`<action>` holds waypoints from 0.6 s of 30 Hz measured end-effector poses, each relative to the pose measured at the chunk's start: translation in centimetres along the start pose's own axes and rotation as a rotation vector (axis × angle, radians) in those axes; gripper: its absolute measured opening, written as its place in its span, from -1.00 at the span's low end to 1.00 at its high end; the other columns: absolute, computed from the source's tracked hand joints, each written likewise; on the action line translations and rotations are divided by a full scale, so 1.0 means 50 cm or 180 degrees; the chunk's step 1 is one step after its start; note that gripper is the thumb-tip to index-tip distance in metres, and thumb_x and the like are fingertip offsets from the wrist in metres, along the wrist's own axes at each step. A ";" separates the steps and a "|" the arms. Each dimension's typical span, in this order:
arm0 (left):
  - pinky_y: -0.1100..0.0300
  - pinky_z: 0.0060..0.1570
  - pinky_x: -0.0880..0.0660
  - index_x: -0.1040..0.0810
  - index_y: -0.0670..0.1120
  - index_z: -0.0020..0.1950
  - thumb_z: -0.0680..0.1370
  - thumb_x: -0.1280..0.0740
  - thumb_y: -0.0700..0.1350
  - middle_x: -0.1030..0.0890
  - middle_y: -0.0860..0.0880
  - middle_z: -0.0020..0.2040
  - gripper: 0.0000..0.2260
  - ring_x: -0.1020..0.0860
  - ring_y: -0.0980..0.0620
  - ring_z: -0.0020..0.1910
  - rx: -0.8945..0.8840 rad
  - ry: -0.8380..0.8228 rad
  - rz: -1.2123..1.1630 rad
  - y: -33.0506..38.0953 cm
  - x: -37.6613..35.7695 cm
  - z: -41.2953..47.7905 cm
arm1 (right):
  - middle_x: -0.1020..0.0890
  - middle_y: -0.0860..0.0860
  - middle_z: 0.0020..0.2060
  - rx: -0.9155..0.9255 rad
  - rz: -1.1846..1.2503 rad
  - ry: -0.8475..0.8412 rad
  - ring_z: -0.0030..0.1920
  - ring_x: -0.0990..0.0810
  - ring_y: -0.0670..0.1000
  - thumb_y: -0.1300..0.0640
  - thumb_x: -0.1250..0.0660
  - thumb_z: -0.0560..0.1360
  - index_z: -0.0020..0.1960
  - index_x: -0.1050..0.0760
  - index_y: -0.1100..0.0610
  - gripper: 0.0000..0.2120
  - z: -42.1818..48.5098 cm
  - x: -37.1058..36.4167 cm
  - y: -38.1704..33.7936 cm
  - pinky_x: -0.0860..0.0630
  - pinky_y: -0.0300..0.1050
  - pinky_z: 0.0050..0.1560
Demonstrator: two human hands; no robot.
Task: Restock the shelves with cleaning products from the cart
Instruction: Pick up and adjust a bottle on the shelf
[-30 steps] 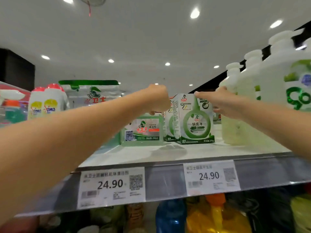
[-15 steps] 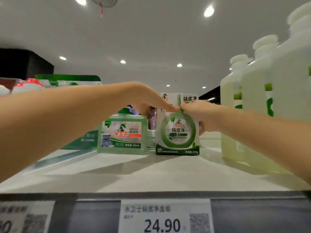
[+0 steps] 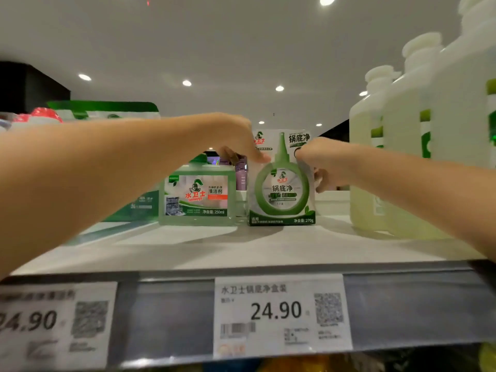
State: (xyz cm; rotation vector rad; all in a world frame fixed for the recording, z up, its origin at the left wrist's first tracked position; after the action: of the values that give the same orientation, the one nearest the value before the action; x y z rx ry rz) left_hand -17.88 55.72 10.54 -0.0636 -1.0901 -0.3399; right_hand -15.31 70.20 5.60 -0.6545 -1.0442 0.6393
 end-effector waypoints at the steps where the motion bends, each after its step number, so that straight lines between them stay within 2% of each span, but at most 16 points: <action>1: -0.01 0.15 -0.55 -0.35 -0.23 0.35 0.41 -0.42 0.20 -0.55 -0.17 0.18 -0.30 -0.59 -0.08 -0.01 -0.0010 -0.0121 -0.0138 0.005 0.006 -0.009 | -0.45 0.29 0.28 -0.0017 -0.0125 -0.0030 0.18 -0.48 0.29 0.16 -0.10 0.65 0.21 -0.37 0.26 -0.78 -0.008 0.005 -0.006 -0.42 0.23 0.20; 3: -0.01 0.21 -0.51 -0.25 -0.24 0.44 0.46 -0.37 0.15 -0.48 -0.20 0.31 -0.29 -0.57 -0.11 0.09 -0.0013 -0.0168 -0.0237 0.019 0.024 -0.038 | -0.29 0.27 0.43 0.0030 -0.0222 -0.0113 0.36 -0.34 0.33 0.11 -0.19 0.63 0.44 -0.23 0.24 -0.57 -0.021 0.018 -0.018 -0.31 0.32 0.31; 5: 0.02 0.18 -0.52 -0.31 -0.24 0.41 0.50 -0.33 0.12 -0.52 -0.20 0.27 -0.38 -0.58 -0.10 0.09 -0.0150 -0.0192 -0.0351 0.025 0.040 -0.068 | -0.25 0.29 0.45 0.0053 -0.0178 -0.0111 0.34 -0.35 0.32 0.08 -0.26 0.60 0.49 -0.17 0.22 -0.46 -0.037 0.032 -0.026 -0.28 0.34 0.33; 8: 0.11 0.03 -0.57 -0.50 -0.19 0.21 0.55 -0.30 0.08 -0.63 -0.12 0.05 -0.61 -0.62 -0.01 -0.05 -0.0276 -0.0213 -0.0451 0.031 0.056 -0.134 | -0.37 0.30 0.35 0.0206 -0.0293 -0.0082 0.28 -0.43 0.31 0.05 -0.31 0.57 0.44 -0.25 0.24 -0.46 -0.078 0.043 -0.046 -0.39 0.31 0.29; 11: 0.27 -0.20 -0.53 -0.56 -0.11 0.03 0.58 -0.26 0.08 -0.66 -0.01 -0.14 -0.74 -0.62 0.10 -0.18 -0.0466 0.0094 -0.0256 0.038 0.067 -0.208 | -0.56 0.17 0.18 0.0660 -0.0543 -0.0017 0.14 -0.56 0.18 -0.01 -0.38 0.51 0.33 -0.41 0.21 -0.52 -0.144 0.050 -0.047 -0.53 0.16 0.17; 13: 0.40 -0.32 -0.45 -0.56 -0.06 -0.02 0.59 -0.24 0.08 -0.63 0.07 -0.22 -0.76 -0.57 0.21 -0.25 -0.0708 0.0568 -0.0142 0.048 0.073 -0.269 | -0.66 0.05 0.00 0.1414 -0.0493 0.0291 -0.01 -0.63 0.06 -0.06 -0.39 0.48 0.17 -0.55 0.10 -0.66 -0.205 0.064 -0.044 -0.58 0.05 0.06; 15: 0.48 -0.38 -0.44 -0.51 0.02 -0.05 0.61 -0.22 0.04 -0.55 0.15 -0.23 -0.85 -0.49 0.30 -0.28 -0.1197 0.1370 -0.0138 0.059 0.069 -0.342 | -0.69 -0.10 -0.13 0.2283 -0.0090 0.0716 -0.10 -0.66 -0.08 -0.11 -0.35 0.46 0.01 -0.61 -0.03 -0.79 -0.262 0.079 -0.044 -0.58 -0.10 -0.03; 16: 0.52 -0.34 -0.42 -0.48 0.03 -0.05 0.61 -0.22 0.01 -0.53 0.18 -0.23 -0.89 -0.48 0.29 -0.29 -0.1531 0.1804 -0.0267 0.062 0.062 -0.387 | -0.69 -0.12 -0.11 0.2465 -0.0059 0.0858 -0.07 -0.66 -0.09 -0.07 -0.32 0.49 0.01 -0.61 -0.05 -0.82 -0.275 0.080 -0.031 -0.55 -0.18 -0.05; 18: 0.45 -0.30 -0.39 -0.43 0.01 -0.07 0.61 -0.21 -0.03 -0.52 0.15 -0.25 -0.91 -0.50 0.21 -0.29 -0.2195 0.2291 -0.0816 0.060 0.031 -0.475 | -0.62 0.00 0.00 0.2264 -0.0175 0.0830 0.11 -0.61 -0.01 0.12 -0.25 0.56 0.11 -0.55 0.04 -0.83 -0.280 0.059 0.018 -0.46 -0.36 -0.02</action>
State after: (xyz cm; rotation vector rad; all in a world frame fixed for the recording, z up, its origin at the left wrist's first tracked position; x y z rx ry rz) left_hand 4.05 53.07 1.20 -0.3855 -0.2296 -0.8828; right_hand -1.52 70.43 1.62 -0.0786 -0.5297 0.7932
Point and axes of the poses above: each hand's wrist, its own z-axis towards the middle knuckle, its own x-axis out of the back of the hand, y = z × x, the point moved 4 cm from there along z, towards the middle knuckle
